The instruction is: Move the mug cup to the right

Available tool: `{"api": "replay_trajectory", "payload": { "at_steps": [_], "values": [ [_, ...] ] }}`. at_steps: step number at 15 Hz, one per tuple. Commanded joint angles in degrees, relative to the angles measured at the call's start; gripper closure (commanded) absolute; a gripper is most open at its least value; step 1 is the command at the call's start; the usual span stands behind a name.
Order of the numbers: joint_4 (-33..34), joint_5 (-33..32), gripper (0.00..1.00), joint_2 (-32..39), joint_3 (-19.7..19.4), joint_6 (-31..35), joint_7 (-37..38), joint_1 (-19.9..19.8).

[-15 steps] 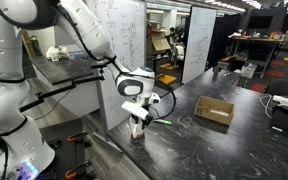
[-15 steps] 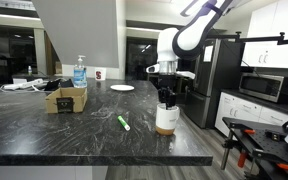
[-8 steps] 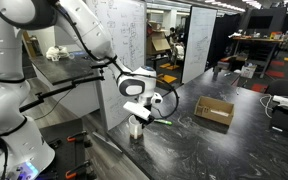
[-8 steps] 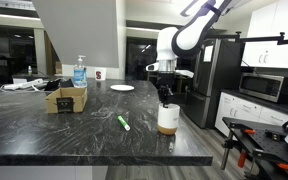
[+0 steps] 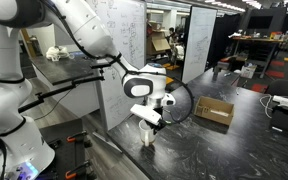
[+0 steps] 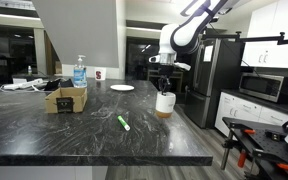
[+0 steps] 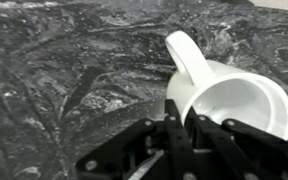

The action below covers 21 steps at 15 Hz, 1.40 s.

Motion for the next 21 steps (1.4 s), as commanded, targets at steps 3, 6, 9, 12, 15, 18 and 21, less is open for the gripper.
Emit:
{"api": "replay_trajectory", "payload": {
  "at_steps": [3, 6, 9, 12, 15, 18, 21],
  "values": [
    [7.56, 0.88, 0.97, 0.79, -0.38, -4.10, -2.54, -3.25],
    [12.34, 2.49, 0.97, 3.90, 0.18, -7.43, -4.53, -4.39],
    [15.89, 1.35, 0.97, 7.32, 0.15, -9.38, -3.74, -4.24],
    [17.76, 0.80, 0.97, 10.05, 0.46, -8.23, -2.97, -4.30],
    [19.38, 1.27, 0.97, 12.14, 1.34, -7.89, -3.10, -4.64],
    [19.94, 1.24, 0.97, 13.13, 1.72, -7.66, -1.81, -4.38],
    [19.64, 0.67, 0.97, 13.46, 1.74, -7.02, -1.28, -4.14]
  ]
}}
